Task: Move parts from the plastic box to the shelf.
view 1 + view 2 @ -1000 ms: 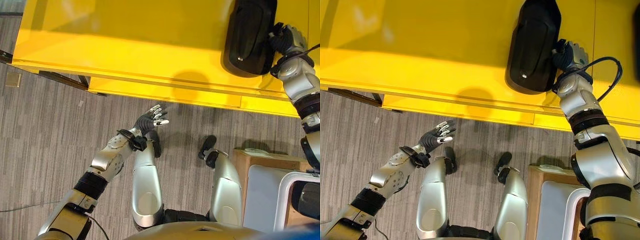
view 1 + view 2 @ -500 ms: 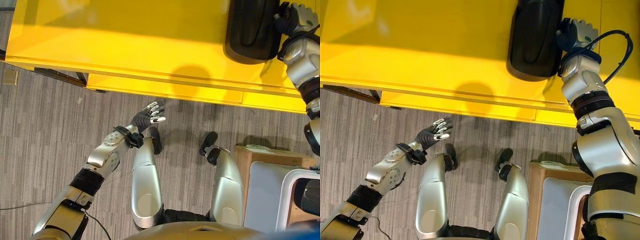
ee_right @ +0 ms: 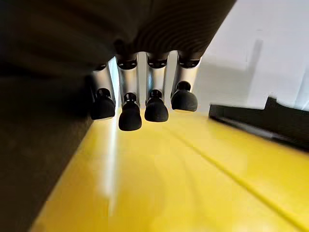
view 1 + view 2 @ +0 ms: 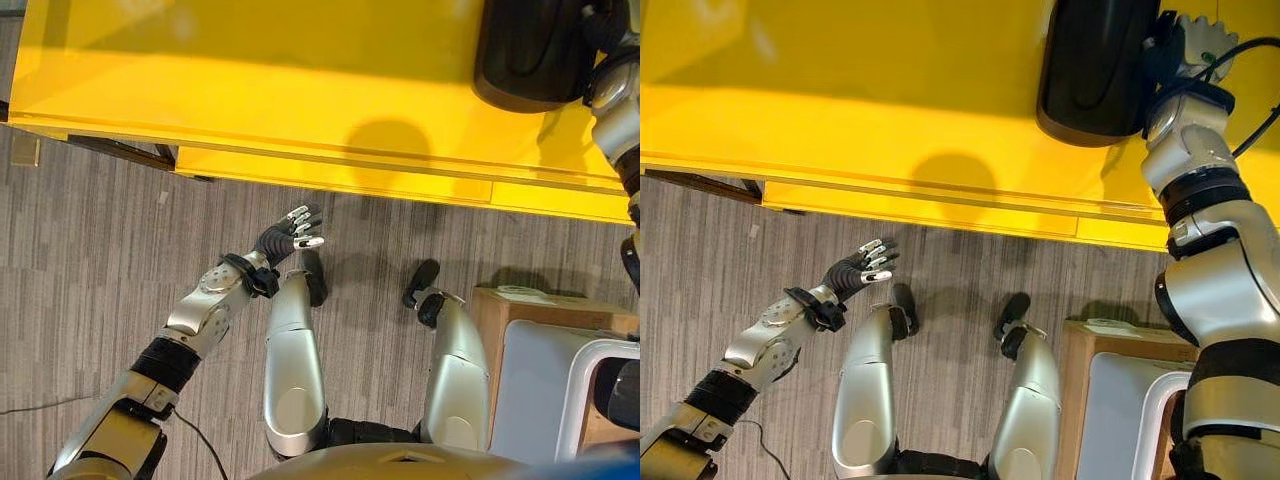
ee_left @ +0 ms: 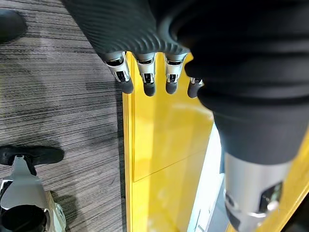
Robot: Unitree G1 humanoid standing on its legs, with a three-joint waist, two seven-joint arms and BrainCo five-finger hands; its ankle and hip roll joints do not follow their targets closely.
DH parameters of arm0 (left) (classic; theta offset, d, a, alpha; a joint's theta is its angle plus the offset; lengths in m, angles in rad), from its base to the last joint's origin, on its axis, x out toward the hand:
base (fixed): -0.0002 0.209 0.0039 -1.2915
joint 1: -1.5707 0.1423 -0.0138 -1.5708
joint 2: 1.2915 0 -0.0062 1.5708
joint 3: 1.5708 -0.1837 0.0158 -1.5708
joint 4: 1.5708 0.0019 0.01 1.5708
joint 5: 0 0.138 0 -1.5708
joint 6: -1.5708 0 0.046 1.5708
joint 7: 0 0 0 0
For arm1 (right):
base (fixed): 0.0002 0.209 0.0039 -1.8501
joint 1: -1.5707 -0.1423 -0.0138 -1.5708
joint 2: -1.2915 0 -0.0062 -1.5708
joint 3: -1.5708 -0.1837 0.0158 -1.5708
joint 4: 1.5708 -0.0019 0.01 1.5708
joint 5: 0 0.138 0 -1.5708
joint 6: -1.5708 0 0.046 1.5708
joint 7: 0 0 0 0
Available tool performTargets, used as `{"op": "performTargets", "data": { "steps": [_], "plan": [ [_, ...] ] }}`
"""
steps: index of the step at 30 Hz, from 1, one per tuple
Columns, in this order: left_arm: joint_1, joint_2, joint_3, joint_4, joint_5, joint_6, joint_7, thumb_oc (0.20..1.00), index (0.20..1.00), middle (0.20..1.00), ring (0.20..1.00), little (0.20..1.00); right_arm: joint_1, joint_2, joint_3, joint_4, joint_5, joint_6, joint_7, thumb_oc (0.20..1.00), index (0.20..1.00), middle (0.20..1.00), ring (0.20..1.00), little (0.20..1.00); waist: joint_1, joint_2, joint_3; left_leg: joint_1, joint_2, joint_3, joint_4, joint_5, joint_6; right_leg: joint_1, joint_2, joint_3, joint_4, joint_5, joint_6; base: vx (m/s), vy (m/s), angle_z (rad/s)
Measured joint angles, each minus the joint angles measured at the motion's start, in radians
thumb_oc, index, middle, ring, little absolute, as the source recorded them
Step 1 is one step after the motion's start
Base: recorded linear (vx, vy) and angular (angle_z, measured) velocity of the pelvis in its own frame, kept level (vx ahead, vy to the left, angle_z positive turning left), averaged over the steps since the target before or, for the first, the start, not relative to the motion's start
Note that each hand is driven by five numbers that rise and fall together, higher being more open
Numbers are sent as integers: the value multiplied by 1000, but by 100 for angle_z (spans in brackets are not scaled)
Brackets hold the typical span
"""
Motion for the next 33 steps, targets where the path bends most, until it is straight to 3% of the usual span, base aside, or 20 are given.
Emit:
{"op": "performTargets", "data": {
  "steps": [5,15,27,33],
  "plan": [
    [0,21,1,-2,-24,-2,-10,1000,1000,1000,1000,1000,-21,-68,43,-11,-73,10,6,200,200,200,200,200,0,6,0,0,0,2,-5,0,0,-1,0,0,-1,0,0,0,0,0],
    [3,28,0,0,-26,-17,-23,1000,1000,1000,1000,1000,-27,-70,65,-14,-210,17,0,200,200,200,200,200,-2,8,0,0,-4,7,-11,2,0,-7,0,3,-1,-1,-1,4,2,0],
    [2,27,0,0,-49,-19,-25,1000,1000,1000,1000,1000,-26,-72,64,-31,-139,19,-12,200,200,200,200,200,-3,19,-1,0,-4,13,-17,2,-1,-16,0,8,-2,-1,-1,0,0,0],
    [3,27,0,0,-52,-19,-29,1000,1000,1000,1000,1000,-26,-72,55,-30,-99,55,-19,200,200,200,200,200,-1,22,-2,-2,-6,13,-19,2,-1,-19,-1,9,-3,-1,-2,0,0,0]
  ]
}}
